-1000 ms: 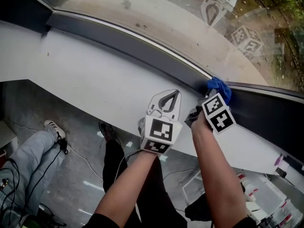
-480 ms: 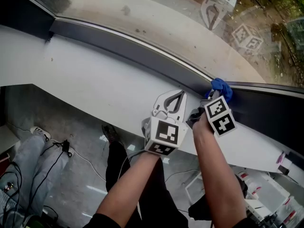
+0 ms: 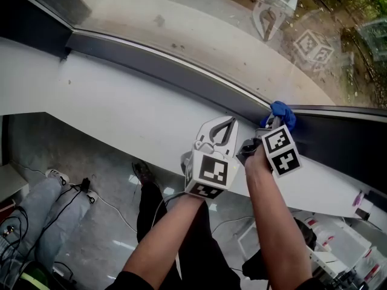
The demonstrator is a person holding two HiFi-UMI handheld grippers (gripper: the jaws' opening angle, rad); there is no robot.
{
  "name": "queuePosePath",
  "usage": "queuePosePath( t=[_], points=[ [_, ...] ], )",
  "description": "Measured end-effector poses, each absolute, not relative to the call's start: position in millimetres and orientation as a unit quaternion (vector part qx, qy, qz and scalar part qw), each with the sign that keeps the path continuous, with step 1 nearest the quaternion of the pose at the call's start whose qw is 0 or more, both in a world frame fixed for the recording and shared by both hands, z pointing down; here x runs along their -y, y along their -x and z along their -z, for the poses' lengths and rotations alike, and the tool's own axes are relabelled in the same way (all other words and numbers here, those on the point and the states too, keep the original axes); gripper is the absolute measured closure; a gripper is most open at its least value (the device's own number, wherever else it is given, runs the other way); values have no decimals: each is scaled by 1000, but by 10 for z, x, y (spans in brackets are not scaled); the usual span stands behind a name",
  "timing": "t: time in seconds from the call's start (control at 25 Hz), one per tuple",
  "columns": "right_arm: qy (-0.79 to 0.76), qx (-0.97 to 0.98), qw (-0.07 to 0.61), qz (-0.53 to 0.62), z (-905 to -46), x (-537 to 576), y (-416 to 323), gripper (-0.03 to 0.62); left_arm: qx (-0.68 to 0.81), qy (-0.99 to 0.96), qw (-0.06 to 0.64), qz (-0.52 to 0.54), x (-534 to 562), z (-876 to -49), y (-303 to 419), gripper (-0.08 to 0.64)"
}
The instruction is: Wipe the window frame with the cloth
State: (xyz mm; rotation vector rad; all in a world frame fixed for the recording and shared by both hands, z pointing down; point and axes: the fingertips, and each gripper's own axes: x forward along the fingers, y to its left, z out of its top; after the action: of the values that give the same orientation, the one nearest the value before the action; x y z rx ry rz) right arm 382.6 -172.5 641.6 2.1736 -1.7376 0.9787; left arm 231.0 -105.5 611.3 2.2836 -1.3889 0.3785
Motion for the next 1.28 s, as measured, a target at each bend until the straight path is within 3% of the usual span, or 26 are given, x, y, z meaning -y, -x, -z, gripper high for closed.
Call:
queuePosePath(
  t=[0.84,1.28],
  points=[
    [-739,584,59,-329,-6080,1697,-3855,563,487,-836,214,-138,1064,-5883,-2394,557],
    [-762,543,-40,-351,-5915,1633,-3931,563,477,-844,197,-145,970,-5826,-2363,557]
  ],
)
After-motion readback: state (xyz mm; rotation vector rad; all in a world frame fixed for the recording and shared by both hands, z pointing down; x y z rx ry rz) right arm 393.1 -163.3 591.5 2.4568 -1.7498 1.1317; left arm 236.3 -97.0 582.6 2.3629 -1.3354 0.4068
